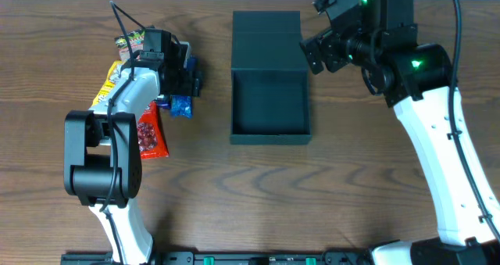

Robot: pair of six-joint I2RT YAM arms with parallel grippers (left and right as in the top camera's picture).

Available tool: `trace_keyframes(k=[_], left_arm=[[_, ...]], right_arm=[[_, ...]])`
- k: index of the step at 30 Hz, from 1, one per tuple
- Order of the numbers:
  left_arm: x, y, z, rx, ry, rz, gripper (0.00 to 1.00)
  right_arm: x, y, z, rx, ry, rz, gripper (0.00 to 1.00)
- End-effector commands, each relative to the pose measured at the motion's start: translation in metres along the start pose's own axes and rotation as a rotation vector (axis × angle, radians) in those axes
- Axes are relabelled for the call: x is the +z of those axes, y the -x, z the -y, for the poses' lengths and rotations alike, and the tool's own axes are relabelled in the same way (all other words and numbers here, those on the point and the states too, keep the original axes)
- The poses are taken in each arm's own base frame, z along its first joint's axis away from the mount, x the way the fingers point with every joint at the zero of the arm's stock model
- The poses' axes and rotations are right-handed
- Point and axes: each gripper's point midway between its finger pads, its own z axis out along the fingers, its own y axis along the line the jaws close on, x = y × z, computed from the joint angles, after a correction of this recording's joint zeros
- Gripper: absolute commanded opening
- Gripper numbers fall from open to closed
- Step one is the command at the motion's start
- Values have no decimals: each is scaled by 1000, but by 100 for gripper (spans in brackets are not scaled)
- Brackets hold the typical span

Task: Pack container
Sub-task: 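Grasp the blue wrapped bar with the left gripper, then carry the blue bar into the box and release it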

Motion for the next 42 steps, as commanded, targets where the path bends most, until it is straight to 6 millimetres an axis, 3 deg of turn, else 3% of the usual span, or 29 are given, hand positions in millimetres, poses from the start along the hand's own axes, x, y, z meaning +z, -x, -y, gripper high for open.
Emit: trace_keyframes(k=[1, 6, 20, 28, 34, 42], left_arm=[[2, 5, 1, -7, -13, 4, 70], [2, 6, 1, -5, -11, 5, 64], [20, -2, -1, -10, -4, -18, 61], [19, 1, 0, -34, -5, -10, 45], [9, 21, 2, -28, -6, 20, 33], [-37, 86, 37, 44, 2, 113, 22]], right_arm=[[1, 1, 3, 18, -2, 5, 99], [1, 1, 3, 18, -2, 6, 99], [1, 2, 3, 17, -5, 13, 99], [1, 2, 5, 17, -11, 12, 99], [0, 3, 17, 32, -36, 22, 99], [-8, -8, 62, 189, -122, 25, 99]])
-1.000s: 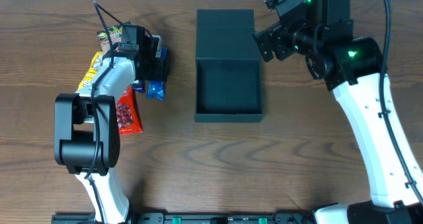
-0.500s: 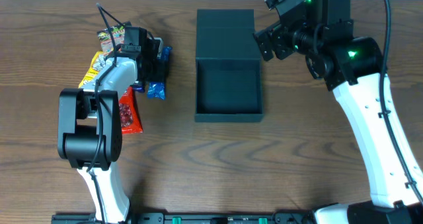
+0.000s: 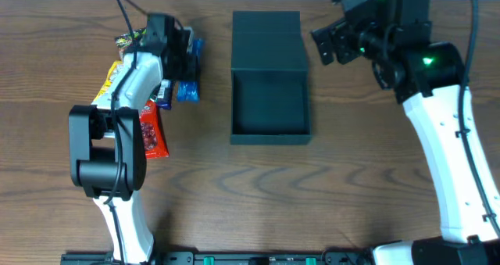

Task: Pack container
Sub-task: 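Carry the blue bar into the box and release it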

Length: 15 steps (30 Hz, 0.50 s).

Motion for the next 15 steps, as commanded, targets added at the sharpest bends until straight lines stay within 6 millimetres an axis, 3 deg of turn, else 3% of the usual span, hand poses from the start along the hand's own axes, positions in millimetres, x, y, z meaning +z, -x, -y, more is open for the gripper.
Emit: trace_keyframes(k=[1, 5, 8, 11, 15], left_arm=[[-21, 39, 23, 50, 16, 77, 21], [-41, 60, 67, 87, -4, 111, 14], [-48, 61, 115, 95, -54, 116, 8], [-46, 38, 165, 48, -103, 55, 8], [-44, 2, 204, 101, -116, -42, 6]], right_arm=[[-3, -6, 30, 122, -60, -5, 99], [-13, -20, 69, 247, -133, -16, 99], [-19, -32, 94, 316, -180, -33, 99], [-27, -45, 116, 363, -223, -51, 99], [-32, -52, 132, 389, -255, -54, 99]])
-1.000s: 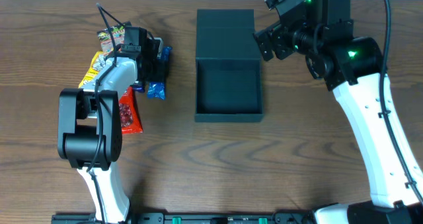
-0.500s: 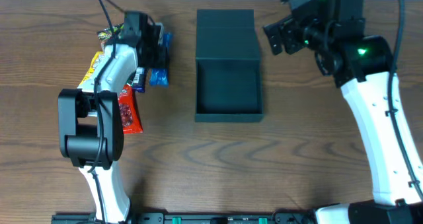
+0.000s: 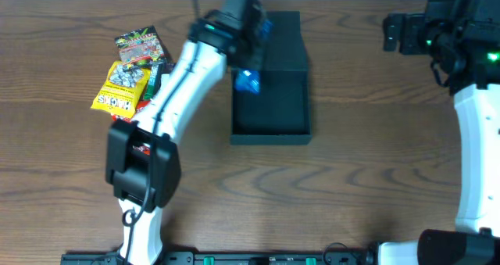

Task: Pack container
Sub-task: 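Carry the blue bar into the box and release it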

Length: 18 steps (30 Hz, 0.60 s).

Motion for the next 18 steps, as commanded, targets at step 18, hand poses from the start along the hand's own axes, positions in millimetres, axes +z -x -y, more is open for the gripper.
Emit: trace_keyframes(k=[18], left_arm=[[24, -73, 82, -207, 14, -167, 6]], right_arm=[[-7, 10, 38, 63, -70, 55, 99]])
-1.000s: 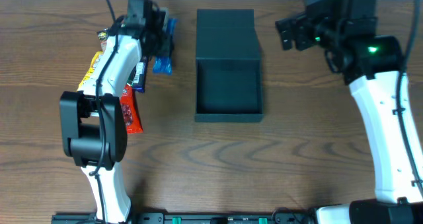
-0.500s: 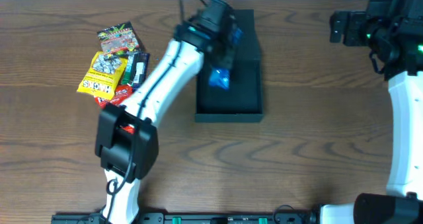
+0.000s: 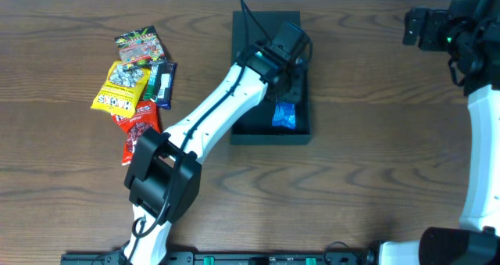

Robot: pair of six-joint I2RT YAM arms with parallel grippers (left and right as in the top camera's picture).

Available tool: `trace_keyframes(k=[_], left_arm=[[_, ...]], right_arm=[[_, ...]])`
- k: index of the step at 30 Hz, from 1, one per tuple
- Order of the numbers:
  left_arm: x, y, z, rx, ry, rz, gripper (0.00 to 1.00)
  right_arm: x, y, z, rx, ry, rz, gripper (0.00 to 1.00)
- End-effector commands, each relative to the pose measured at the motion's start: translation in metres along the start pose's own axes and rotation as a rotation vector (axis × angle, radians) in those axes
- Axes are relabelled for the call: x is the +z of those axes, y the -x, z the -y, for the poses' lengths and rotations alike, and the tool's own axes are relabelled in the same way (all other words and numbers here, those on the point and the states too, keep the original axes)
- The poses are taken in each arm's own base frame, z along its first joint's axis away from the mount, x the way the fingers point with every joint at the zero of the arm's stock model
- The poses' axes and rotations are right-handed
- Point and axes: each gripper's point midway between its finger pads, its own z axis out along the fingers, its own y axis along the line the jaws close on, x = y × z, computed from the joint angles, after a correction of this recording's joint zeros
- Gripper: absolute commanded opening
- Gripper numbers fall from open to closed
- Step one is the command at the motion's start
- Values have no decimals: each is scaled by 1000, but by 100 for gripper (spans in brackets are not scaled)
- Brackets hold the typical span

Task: Pack container
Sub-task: 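Carry the blue bar into the box and release it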

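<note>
A dark open box (image 3: 269, 30) stands at the table's top middle, its lid folded back. My left arm reaches across from the lower left, and my left gripper (image 3: 285, 93) hangs inside the box's right half. It is shut on the top edge of a blue snack packet (image 3: 284, 116), which hangs low near the box's front right corner. My right gripper (image 3: 416, 26) is raised at the far upper right, away from the box, with nothing in it and its jaws apart.
A pile of snack packets lies at the left: a green one (image 3: 137, 44), a yellow one (image 3: 121, 87), a dark bar (image 3: 161, 84) and a red one (image 3: 137, 128). The left arm's base (image 3: 162, 179) stands at the lower left.
My left gripper has moved with the blue packet from the box's upper left to lower in its right half. The right gripper has drawn a little farther right.
My left gripper was down on the blue packet beside the snack pile, then held it just above the pile. Later it hung the packet over the box's left side, and now it holds it low inside the box. Meanwhile the right arm went from beside the box to the far right.
</note>
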Motion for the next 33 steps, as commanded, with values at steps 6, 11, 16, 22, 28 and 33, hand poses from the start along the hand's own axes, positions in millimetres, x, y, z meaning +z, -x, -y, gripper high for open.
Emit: trace_keyframes(k=[6, 11, 16, 22, 28, 33], left_arm=[[17, -24, 5, -90, 60, -28, 6], [22, -26, 5, -107, 87, -20, 6], [33, -27, 1, -134, 106, -26, 6], [39, -20, 4, -137, 88, 2, 25], [38, -20, 5, -114, 85, 0, 77], [32, -18, 14, -62, 41, -2, 79]], right_arm=[[-3, -3, 5, 9, -11, -12, 99], [-3, -4, 5, 10, -11, -15, 99], [-3, -5, 5, 10, -8, -18, 99], [-3, -7, 4, 12, -6, -27, 99], [-3, -8, 4, 12, -2, -30, 99], [-3, -8, 2, 13, 5, -33, 99]])
